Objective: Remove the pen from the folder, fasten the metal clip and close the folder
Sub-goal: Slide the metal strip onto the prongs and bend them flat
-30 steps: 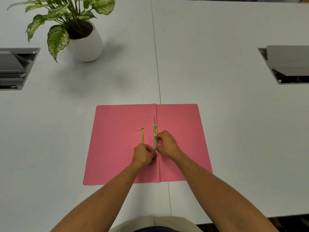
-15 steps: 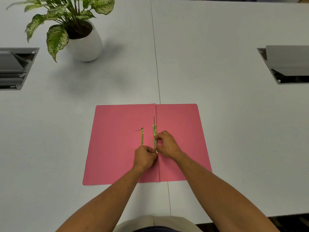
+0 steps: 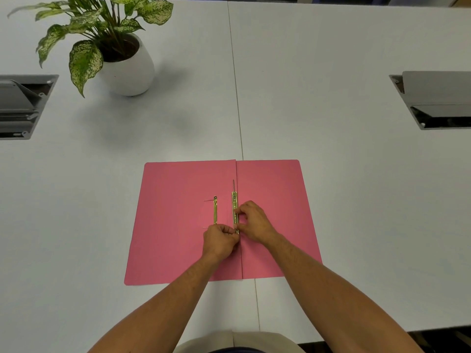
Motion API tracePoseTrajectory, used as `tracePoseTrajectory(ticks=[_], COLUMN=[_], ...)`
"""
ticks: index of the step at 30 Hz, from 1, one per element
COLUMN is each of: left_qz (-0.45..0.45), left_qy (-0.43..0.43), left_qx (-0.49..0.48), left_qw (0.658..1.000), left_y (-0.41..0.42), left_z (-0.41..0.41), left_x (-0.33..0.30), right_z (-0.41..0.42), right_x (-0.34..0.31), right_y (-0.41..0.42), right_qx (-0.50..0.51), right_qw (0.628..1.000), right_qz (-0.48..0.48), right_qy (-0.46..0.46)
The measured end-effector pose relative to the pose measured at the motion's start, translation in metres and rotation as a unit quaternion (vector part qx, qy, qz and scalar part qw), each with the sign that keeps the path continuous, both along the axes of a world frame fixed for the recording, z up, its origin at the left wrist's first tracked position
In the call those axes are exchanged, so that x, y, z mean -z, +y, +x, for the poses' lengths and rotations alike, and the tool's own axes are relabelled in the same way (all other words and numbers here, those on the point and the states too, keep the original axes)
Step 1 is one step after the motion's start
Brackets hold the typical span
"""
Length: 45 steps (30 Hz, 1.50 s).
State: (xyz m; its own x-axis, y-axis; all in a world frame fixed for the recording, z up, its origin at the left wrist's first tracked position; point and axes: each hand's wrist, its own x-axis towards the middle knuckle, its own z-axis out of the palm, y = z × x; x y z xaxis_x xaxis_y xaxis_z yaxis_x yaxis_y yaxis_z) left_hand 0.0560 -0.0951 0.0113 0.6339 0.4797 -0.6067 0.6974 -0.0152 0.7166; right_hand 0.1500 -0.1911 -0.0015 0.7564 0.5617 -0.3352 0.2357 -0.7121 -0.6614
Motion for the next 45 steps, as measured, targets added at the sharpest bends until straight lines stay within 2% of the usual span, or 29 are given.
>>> tracePoseTrajectory(ticks=[15,28,33,37,41,45], left_qz=[0.001,0.092,0.091,0.053,0.127,0.222], left_qy=[-0.022,-0.039,-0.044,-0.054,-0.056,-0.039], left_qx=[0.008,0.071,0.079,0.089,0.065,-0.019], left_qw=[1.0,0.992,0.992,0.993,0.988,0.974], left_y=[-0.005,-0.004,-0.002,0.009,0.035,0.066], left_z=[-0.005,-0.006,-0.007,-0.014,-0.026,-0.031], left_x=[0.004,0.005,0.005,0.005,0.001,0.003], right_z=[-0.003,-0.008,-0.009,-0.012,-0.022,-0.032], right_x=[0.002,0.0,0.0,-0.001,-0.002,-0.008], right_y=[-0.001,-0.002,-0.002,-0.003,-0.005,-0.001], right_qx=[0.002,0.01,0.017,0.033,0.041,0.084], right_qw=[1.0,1.0,0.999,0.999,0.999,0.995], right_qz=[0.008,0.017,0.018,0.028,0.027,0.056], right_qy=[-0.011,-0.021,-0.02,-0.021,-0.017,0.003])
